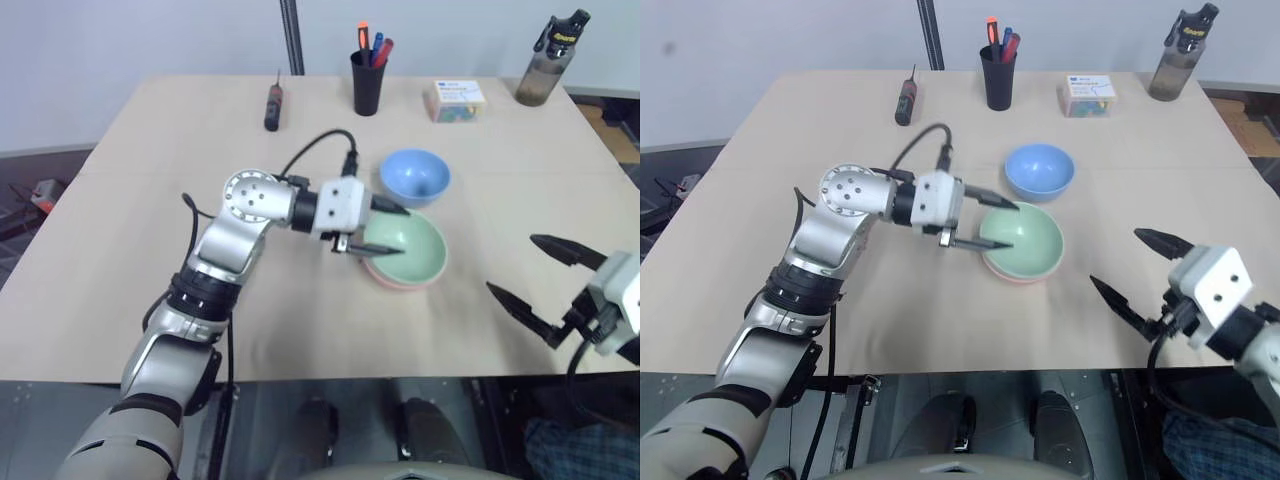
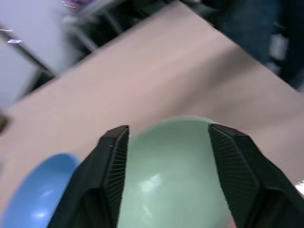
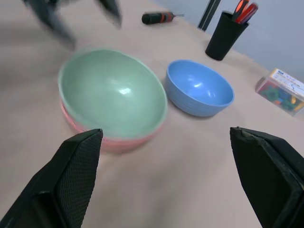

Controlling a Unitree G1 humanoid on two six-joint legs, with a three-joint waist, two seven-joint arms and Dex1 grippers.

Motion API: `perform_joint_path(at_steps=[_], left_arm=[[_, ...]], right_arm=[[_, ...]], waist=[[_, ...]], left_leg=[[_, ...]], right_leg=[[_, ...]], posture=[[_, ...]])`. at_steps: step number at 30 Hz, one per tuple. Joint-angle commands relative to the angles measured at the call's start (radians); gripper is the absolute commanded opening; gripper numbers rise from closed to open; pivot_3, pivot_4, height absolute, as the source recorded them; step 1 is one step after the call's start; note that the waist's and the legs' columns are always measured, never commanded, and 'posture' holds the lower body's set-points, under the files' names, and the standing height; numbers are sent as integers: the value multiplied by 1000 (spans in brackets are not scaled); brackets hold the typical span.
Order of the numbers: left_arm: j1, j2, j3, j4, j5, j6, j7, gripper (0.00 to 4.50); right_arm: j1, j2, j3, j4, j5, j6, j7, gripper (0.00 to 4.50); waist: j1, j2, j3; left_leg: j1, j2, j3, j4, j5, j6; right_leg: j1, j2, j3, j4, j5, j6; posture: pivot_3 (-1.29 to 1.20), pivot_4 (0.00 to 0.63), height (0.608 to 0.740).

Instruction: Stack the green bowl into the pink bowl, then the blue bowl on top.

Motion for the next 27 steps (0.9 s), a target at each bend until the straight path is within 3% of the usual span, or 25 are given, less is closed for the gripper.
perform_joint_path(at_steps=[1,2,3,4,5,7,11,18,21,27], left_arm=[[54,61,110,-72,-44,145,88,2871],[71,79,131,-79,-61,187,97,2871],[104,110,181,-111,-184,291,46,2871],[141,132,226,-142,-260,340,22,3406],[175,148,252,-169,-273,342,30,3525],[243,148,310,-216,-266,361,133,4332],[402,194,381,-321,-273,380,185,4332],[550,253,482,-472,-370,497,247,4332],[579,260,504,-513,-402,529,277,4371],[625,256,519,-567,-409,528,333,4371]], right_arm=[[-218,-77,172,275,-179,-129,26,4500],[-300,-88,231,381,-240,-175,27,4500],[-419,-87,315,530,-327,-255,29,4500],[-527,-79,387,666,-400,-333,30,4500],[-622,-66,446,788,-458,-405,35,4500],[-793,-28,550,1025,-551,-560,53,4500],[-1039,50,681,1403,-672,-808,71,4500],[-1267,179,785,1791,-785,-1009,63,4500],[-1313,207,794,1873,-807,-1043,49,3738],[-1368,232,816,1943,-871,-1096,-5,1342]], waist=[[-9,0,0],[-12,0,0],[-21,0,0],[-26,1,1],[-30,1,1],[-29,1,2],[-23,1,2],[-26,1,2],[-26,1,2],[-26,1,2]], left_leg=[[1,0,2,0,0,0],[1,0,2,0,1,-1],[1,0,2,0,1,-2],[1,1,3,-1,2,-3],[0,2,3,-1,2,-3],[0,4,5,-1,2,-3],[-2,5,5,-5,2,-4],[-8,1,3,-3,2,-4],[-6,3,3,-4,3,-5],[-5,3,3,-4,3,-6]], right_leg=[[0,1,2,0,0,0],[0,0,2,0,0,0],[0,0,2,0,0,0],[-1,1,2,0,0,0],[-2,0,3,0,0,0],[-3,0,4,0,0,0],[-6,0,4,-2,0,0],[-9,-4,2,-2,0,0],[-9,-3,2,-1,0,0],[-9,-2,3,0,0,0]], posture=[[0,150,740],[0,150,740],[0,150,740],[0,150,740],[0,150,740],[0,150,740],[0,150,740],[0,150,740],[0,150,740],[0,150,740]])
